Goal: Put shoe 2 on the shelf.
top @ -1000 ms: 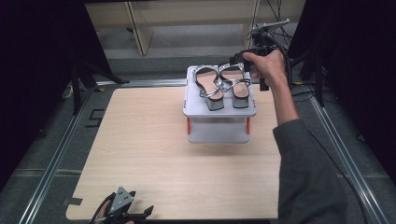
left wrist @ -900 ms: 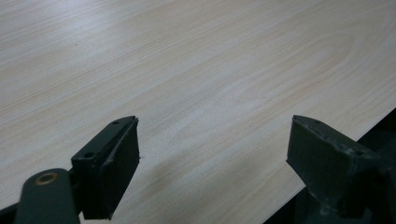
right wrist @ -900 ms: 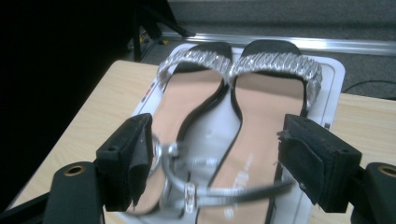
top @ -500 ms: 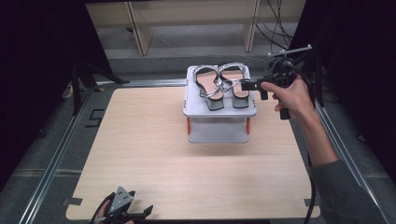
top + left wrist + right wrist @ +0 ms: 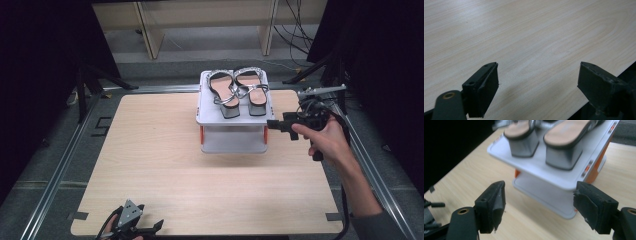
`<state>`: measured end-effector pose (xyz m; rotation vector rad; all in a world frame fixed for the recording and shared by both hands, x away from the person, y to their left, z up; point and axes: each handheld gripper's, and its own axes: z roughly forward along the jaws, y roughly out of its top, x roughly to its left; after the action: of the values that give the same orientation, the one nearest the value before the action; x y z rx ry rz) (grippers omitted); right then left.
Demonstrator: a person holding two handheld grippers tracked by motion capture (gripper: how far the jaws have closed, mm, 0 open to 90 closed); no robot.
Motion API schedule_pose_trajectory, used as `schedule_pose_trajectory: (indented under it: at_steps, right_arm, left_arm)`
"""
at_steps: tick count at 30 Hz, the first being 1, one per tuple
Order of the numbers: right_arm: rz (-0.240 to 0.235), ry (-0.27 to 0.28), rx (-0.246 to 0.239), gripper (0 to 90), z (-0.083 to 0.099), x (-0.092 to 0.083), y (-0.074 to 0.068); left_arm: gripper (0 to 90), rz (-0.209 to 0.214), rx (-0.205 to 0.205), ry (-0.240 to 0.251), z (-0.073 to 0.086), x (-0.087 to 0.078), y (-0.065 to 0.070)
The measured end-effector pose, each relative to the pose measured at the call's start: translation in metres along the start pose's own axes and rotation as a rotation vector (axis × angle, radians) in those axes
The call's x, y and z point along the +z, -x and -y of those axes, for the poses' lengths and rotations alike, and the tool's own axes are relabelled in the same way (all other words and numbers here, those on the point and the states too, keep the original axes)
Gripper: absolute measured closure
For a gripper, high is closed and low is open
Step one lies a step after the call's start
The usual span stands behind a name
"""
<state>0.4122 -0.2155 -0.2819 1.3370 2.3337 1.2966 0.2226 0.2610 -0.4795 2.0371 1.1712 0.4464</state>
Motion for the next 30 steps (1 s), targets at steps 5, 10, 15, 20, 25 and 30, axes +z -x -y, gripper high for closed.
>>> schedule_pose_trajectory:
  at_steps: [5,10,15,20,25,30]
  right_arm:
    - [-0.047,-0.009,0.002,25.4,0.028,0.007,-0.002]
    - [-0.031,-0.023,-0.040,24.9,0.056,0.014,-0.010]
    - [-0.080,-0.053,-0.068,24.5,0.080,0.023,-0.019]
    - [-0.112,-0.104,-0.073,24.5,0.106,0.038,-0.023]
    - [-0.140,-0.112,-0.047,26.9,0.134,0.056,-0.018]
    - [-0.136,-0.137,-0.077,25.4,0.161,0.069,-0.013]
  left_arm:
    - [16.4,-0.001,-0.001,-0.002,0.000,0.000,0.000]
    - [16.3,-0.023,0.020,-0.015,0.000,0.001,-0.002]
    - [16.3,-0.016,0.027,-0.024,0.001,0.001,-0.003]
    - [16.2,-0.003,-0.001,-0.007,0.001,0.001,-0.001]
    - [15.9,-0.001,-0.002,-0.002,0.002,0.002,-0.002]
    - [15.8,-0.012,0.008,-0.011,0.001,0.002,-0.003]
